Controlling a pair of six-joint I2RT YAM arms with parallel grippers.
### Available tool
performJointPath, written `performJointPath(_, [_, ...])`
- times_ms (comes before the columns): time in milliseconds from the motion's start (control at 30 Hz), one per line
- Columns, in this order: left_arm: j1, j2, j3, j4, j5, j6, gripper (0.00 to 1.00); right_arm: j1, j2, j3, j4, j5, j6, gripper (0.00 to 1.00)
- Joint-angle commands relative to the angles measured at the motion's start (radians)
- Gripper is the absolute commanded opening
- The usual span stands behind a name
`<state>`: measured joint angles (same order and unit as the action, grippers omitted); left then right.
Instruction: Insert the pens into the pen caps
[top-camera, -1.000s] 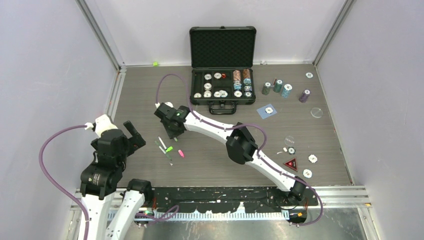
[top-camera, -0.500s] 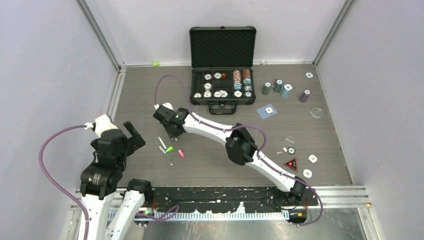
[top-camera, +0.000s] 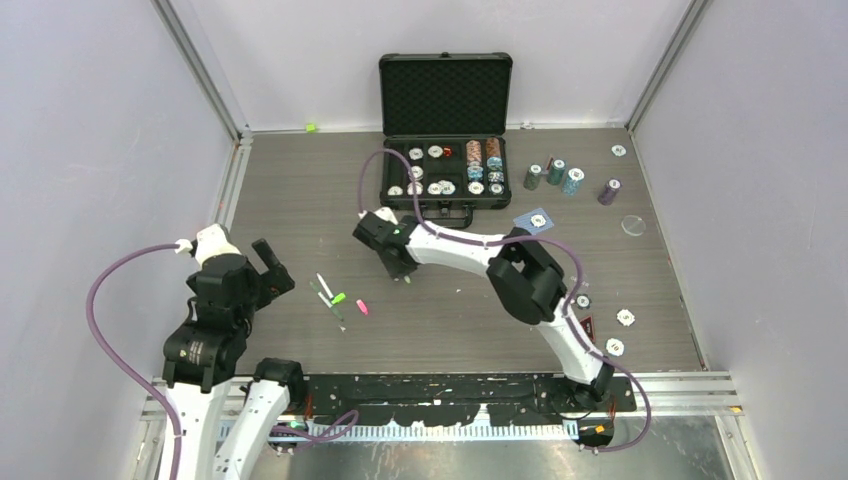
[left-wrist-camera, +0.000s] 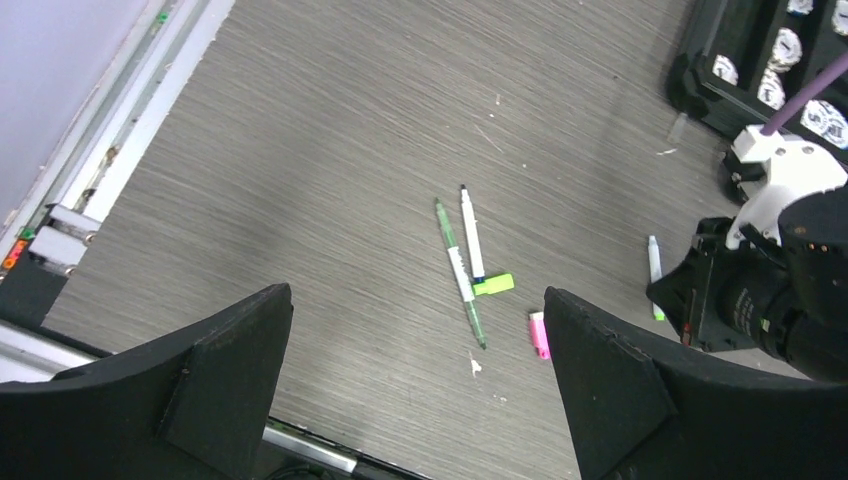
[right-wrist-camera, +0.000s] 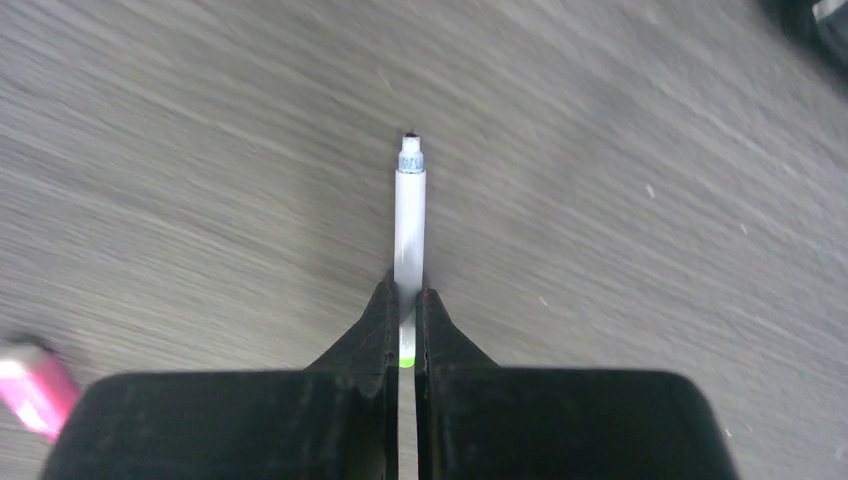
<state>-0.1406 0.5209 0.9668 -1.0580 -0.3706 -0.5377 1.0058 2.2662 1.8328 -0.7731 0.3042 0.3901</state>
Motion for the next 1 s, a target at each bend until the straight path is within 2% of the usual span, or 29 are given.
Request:
performJointPath(0, [0.008,-0.012,-0.017,0.078,0.074,0.042,0.99,-0.006,-0.181,-0.205,0.116,0.034,0.015,0.00])
performJointPath(267, [0.007,0.014,-0.029,0.140,0.260,0.096,1.00,-0.019,-0.393,-0.477,0.280,0.008,0.052,0.00])
performJointPath(567, [0.008,0.140,0.000,0.178,0.638,0.139,0.99,-0.024,-0.635,-0.697,0.443,-0.030,0.046,0.00])
performJointPath(733, [0.006,0.148,-0.082,0.370,0.894,0.011,0.95,-0.025,-0.810,-0.814,0.542,-0.082,0.034,0.00])
performJointPath(967, [0.007,0.174,-0.194,0.679,1.105,-0.157,0.92,-0.024,-1.025,-0.924,0.665,-0.182,0.032,0.00])
